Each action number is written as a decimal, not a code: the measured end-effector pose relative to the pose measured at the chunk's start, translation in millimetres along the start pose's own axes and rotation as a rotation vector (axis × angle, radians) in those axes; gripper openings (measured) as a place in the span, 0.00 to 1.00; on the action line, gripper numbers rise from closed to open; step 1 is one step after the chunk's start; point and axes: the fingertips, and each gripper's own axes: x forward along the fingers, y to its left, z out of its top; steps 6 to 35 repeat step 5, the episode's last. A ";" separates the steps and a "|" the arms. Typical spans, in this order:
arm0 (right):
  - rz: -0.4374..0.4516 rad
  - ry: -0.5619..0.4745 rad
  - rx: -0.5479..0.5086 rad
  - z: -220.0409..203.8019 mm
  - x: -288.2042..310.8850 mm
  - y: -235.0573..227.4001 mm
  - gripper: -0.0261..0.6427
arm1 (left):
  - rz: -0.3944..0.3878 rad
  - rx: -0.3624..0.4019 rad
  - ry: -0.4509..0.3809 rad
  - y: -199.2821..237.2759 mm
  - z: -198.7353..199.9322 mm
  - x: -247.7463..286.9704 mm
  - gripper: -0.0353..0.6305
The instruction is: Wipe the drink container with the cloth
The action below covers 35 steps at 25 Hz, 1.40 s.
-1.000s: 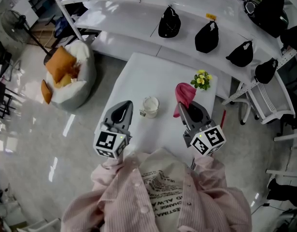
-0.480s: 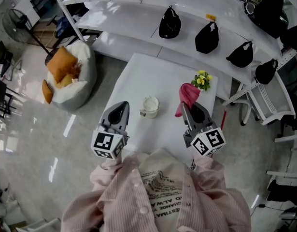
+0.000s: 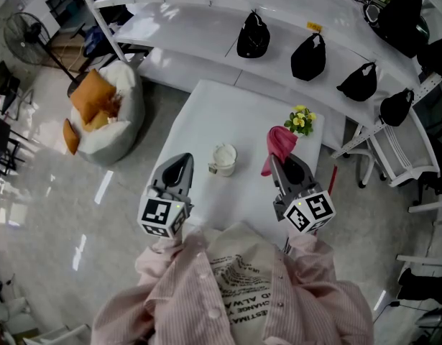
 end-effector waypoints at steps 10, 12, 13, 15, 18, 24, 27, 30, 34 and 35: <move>-0.005 0.002 -0.001 -0.9 -0.8 -1.3 0.11 | 0.000 0.000 0.001 -0.1 -2.3 -0.8 0.06; -0.005 0.002 -0.001 -0.9 -0.8 -1.3 0.11 | 0.000 0.000 0.001 -0.1 -2.3 -0.8 0.06; -0.005 0.002 -0.001 -0.9 -0.8 -1.3 0.11 | 0.000 0.000 0.001 -0.1 -2.3 -0.8 0.06; -0.005 0.002 -0.001 -0.9 -0.8 -1.3 0.11 | 0.000 0.000 0.001 -0.1 -2.3 -0.8 0.06; -0.005 0.002 -0.001 -0.9 -0.8 -1.3 0.11 | 0.000 0.000 0.001 -0.1 -2.3 -0.8 0.06; -0.005 0.002 -0.001 -0.9 -0.8 -1.3 0.11 | 0.000 0.000 0.001 -0.1 -2.3 -0.8 0.06; -0.005 0.002 -0.001 -0.9 -0.8 -1.3 0.11 | 0.000 0.000 0.001 -0.1 -2.3 -0.8 0.06; -0.005 0.002 -0.001 -0.9 -0.8 -1.3 0.11 | 0.000 0.000 0.001 -0.1 -2.3 -0.8 0.06; -0.005 0.002 -0.001 -0.9 -0.8 -1.3 0.11 | 0.000 0.000 0.001 -0.1 -2.3 -0.8 0.06; -0.005 0.002 -0.001 -0.9 -0.8 -1.3 0.11 | 0.000 0.000 0.001 -0.1 -2.3 -0.8 0.06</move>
